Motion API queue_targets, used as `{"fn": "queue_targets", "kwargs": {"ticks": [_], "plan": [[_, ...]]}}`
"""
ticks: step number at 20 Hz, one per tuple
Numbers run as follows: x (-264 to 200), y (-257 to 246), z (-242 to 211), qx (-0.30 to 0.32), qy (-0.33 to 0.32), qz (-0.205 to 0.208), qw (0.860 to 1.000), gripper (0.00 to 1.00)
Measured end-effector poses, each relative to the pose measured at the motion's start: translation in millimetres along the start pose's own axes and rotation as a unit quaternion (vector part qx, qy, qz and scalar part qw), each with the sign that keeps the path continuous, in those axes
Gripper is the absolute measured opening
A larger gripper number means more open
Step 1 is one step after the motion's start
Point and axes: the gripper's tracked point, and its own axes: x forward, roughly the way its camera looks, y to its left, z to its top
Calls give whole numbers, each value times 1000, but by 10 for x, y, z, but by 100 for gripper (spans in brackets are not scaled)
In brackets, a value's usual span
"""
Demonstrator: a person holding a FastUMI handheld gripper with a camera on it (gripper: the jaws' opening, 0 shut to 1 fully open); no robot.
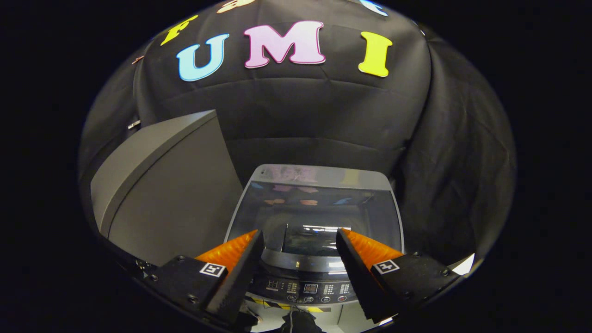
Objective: Put the clothes into the washing machine and then close the washing machine lid.
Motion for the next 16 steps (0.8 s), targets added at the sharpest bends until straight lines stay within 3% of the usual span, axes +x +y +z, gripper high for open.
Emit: {"fn": "queue_targets", "kwargs": {"ticks": [8, 11, 14, 16], "plan": [[-261, -122, 896, 49, -139, -20, 989, 100], [-527, -134, 1381, 61, -222, -28, 973, 99], [-876, -30, 1848, 48, -314, -22, 948, 99], [-1095, 81, 2023, 36, -345, -17, 938, 99]]}}
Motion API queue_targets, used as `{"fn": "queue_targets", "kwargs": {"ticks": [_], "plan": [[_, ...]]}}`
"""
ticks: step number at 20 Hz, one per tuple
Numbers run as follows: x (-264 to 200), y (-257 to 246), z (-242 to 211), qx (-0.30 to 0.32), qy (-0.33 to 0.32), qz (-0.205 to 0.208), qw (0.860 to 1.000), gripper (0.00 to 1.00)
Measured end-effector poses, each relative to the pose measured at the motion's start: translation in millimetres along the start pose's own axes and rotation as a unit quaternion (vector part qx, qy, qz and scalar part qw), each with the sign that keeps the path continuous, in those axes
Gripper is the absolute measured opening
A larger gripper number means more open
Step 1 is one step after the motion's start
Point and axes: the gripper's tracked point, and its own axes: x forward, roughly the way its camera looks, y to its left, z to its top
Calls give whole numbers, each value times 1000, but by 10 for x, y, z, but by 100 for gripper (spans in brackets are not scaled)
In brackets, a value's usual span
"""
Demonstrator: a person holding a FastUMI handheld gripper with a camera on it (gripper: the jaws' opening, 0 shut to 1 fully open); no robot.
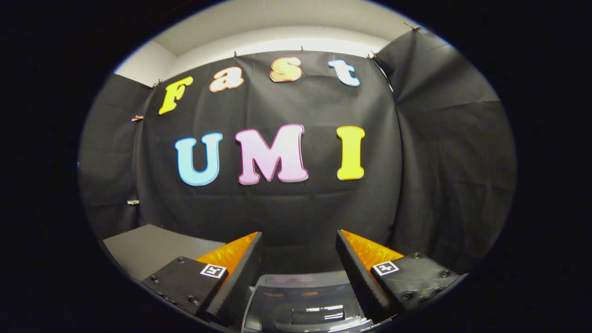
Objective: Put the clothes into the washing machine and then close the washing machine lid.
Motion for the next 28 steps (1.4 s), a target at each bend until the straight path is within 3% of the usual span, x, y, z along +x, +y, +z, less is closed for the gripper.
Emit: {"fn": "queue_targets", "kwargs": {"ticks": [17, 28], "plan": [[-149, 1318, 125, -10, 1, 29, 1000, 99], [-317, 1474, 77, -21, 6, 10, 1000, 99]]}}
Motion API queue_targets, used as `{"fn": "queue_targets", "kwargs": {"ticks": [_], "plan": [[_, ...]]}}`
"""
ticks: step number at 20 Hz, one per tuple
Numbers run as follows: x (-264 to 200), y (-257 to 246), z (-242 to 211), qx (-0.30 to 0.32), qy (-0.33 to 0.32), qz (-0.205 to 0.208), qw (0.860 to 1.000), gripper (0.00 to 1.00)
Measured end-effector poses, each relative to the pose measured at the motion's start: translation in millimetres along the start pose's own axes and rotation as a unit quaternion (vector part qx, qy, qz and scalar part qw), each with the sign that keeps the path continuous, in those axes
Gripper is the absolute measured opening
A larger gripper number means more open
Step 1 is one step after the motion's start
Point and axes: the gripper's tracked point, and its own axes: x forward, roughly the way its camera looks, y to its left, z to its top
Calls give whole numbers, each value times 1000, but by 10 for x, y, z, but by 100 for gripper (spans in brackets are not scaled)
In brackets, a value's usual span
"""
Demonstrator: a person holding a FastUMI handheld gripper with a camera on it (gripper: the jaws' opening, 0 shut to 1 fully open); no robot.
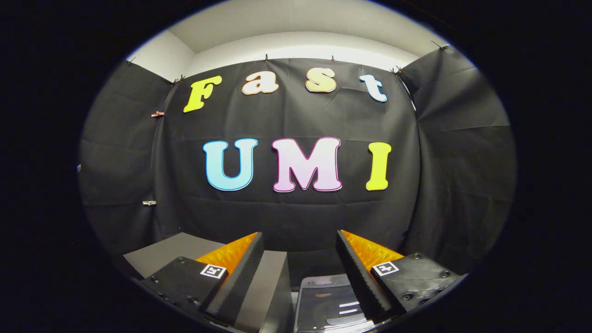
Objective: Put the clothes into the washing machine and then close the washing machine lid.
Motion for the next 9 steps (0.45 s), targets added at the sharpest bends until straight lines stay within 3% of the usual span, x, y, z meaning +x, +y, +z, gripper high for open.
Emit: {"fn": "queue_targets", "kwargs": {"ticks": [9], "plan": [[7, -99, -28, -15, 9, -12, 1000, 99]]}}
